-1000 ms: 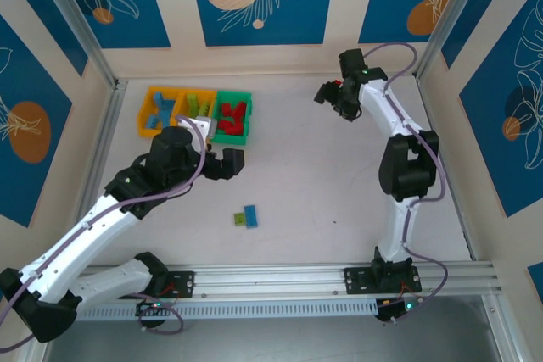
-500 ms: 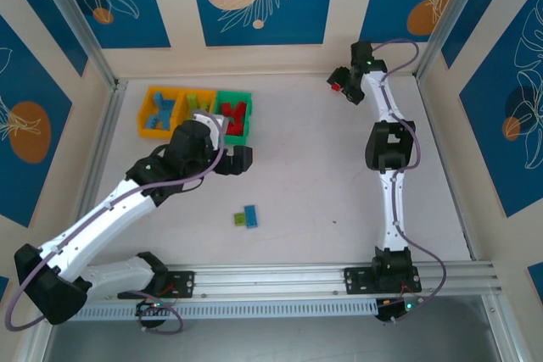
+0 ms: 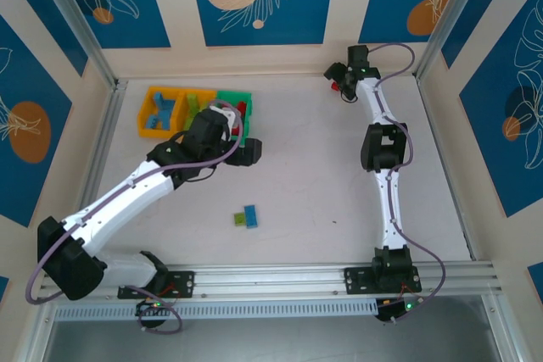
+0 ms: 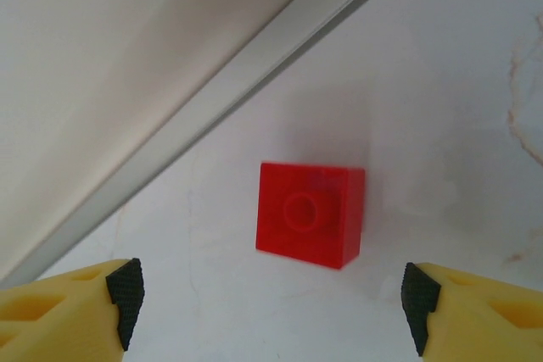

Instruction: Sort the legos into containers by color

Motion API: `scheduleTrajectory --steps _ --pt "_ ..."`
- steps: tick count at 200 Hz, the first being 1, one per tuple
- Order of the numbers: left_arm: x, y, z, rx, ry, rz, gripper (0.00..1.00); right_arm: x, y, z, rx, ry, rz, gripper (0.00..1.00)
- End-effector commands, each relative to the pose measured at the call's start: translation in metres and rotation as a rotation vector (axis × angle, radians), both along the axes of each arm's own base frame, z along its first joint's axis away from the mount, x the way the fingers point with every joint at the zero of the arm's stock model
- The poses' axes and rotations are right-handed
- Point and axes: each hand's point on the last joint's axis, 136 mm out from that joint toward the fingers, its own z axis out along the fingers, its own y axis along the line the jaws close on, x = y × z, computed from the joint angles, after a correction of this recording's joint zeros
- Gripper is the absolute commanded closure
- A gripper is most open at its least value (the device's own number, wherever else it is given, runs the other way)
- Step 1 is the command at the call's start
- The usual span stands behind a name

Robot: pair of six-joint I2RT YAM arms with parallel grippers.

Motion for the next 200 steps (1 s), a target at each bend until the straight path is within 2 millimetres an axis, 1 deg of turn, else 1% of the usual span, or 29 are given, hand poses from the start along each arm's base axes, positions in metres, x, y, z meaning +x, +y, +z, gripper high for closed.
scheduleTrajectory --steps 1,13,30,44,64,87,98,119,132,154,172,181,200 --pt "0.01 -0.005 0.013 0.005 -0.038 0.001 0.0 0.019 -0.011 0.006 0.074 -0.076 -0.049 0.17" --pt "0.013 -0.005 0.009 0.024 -0.027 0.002 0.0 0.021 -0.01 0.002 0.091 -0.078 -0.04 0.18" --pt "0.017 -0.007 0.004 0.046 -0.015 0.004 0.0 0.023 -0.006 -0.012 0.114 -0.069 -0.026 0.2" --pt "0.02 -0.01 0.001 0.053 -0.01 0.0 0.0 0.024 -0.003 -0.02 0.145 -0.065 -0.019 0.28" --pt "0.024 -0.015 -0.001 0.051 -0.003 -0.005 0.0 0.028 0.003 -0.024 0.174 -0.082 0.008 0.36" --pt "0.028 -0.017 -0.005 0.058 0.009 -0.005 0.0 0.022 0.005 -0.036 0.199 -0.033 0.002 0.45" --pt "0.03 -0.017 -0.006 0.061 0.011 -0.004 0.0 0.014 0.009 -0.044 0.219 0.011 0.004 0.53" --pt "0.035 -0.017 -0.007 0.064 0.009 0.008 0.0 -0.003 0.02 -0.055 0.234 0.099 0.017 0.64" --pt "0.037 -0.017 -0.008 0.065 0.008 0.011 0.0 -0.013 0.023 -0.059 0.233 0.147 0.026 0.66" --pt "0.038 -0.017 -0.011 0.07 0.015 0.013 0.0 -0.033 0.035 -0.063 0.227 0.228 0.065 0.7" --pt "0.038 -0.016 -0.013 0.076 0.017 0.017 0.0 -0.049 0.051 -0.065 0.223 0.281 0.119 0.72" --pt "0.039 -0.014 -0.014 0.078 0.018 0.021 0.0 -0.058 0.057 -0.064 0.222 0.312 0.129 0.75" --pt "0.039 -0.013 -0.014 0.081 0.012 0.023 0.0 -0.078 0.069 -0.066 0.239 0.378 0.145 0.76"
